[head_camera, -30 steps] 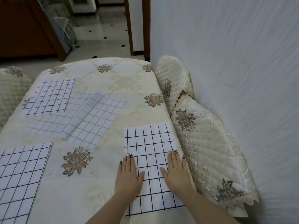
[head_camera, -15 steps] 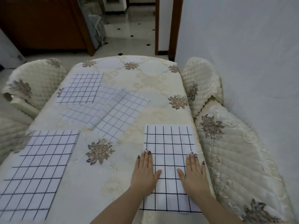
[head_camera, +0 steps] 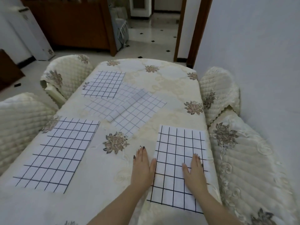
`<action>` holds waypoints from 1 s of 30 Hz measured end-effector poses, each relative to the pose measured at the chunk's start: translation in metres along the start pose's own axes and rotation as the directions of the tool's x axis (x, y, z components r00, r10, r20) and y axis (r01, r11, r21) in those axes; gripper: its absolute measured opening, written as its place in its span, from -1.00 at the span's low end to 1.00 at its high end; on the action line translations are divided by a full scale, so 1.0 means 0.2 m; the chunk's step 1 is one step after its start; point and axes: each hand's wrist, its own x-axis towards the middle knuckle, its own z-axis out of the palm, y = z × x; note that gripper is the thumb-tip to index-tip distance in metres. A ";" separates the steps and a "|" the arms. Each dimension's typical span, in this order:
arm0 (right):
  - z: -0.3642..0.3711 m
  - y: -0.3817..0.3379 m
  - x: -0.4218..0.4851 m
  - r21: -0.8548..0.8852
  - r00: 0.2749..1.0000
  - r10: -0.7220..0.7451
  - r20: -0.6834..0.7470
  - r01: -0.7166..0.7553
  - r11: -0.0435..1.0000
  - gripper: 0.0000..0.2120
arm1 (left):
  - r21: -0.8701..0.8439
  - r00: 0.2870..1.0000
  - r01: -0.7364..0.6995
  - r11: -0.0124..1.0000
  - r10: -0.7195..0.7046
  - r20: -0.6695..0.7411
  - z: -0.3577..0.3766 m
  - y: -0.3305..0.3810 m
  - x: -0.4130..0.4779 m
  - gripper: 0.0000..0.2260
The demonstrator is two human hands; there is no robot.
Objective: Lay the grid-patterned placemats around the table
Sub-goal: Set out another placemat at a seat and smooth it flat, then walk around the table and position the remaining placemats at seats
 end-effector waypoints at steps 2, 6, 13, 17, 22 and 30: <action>0.01 -0.12 -0.04 0.203 0.999 0.034 0.009 -0.035 0.979 -0.38 | -0.264 0.996 0.069 0.962 -0.082 -0.041 -0.09 0.02 -0.06 -0.42; 0.06 -0.33 -0.16 0.493 0.997 0.055 0.057 -0.076 0.866 -0.50 | -0.602 0.949 0.192 0.775 -0.302 -0.086 -0.26 -0.01 -0.19 -0.55; 0.30 -0.64 -0.37 0.603 0.959 -0.104 0.264 -0.080 0.794 -0.79 | -0.798 0.819 0.193 0.571 -0.542 -0.189 -0.52 -0.22 -0.46 -0.66; 0.45 -0.82 -0.49 0.628 0.908 -0.207 0.364 -0.075 0.775 -0.81 | -0.860 0.703 0.177 0.478 -0.673 -0.230 -0.64 -0.36 -0.63 -0.72; 0.60 -1.01 -0.64 0.627 0.827 -0.308 0.470 -0.068 0.776 -0.81 | -0.905 0.567 0.155 0.395 -0.786 -0.246 -0.77 -0.55 -0.87 -0.72; 0.85 -1.19 -0.79 0.583 0.762 -0.378 0.526 0.001 0.813 -0.81 | -0.913 0.469 0.104 0.395 -0.829 -0.305 -0.96 -0.77 -1.04 -0.71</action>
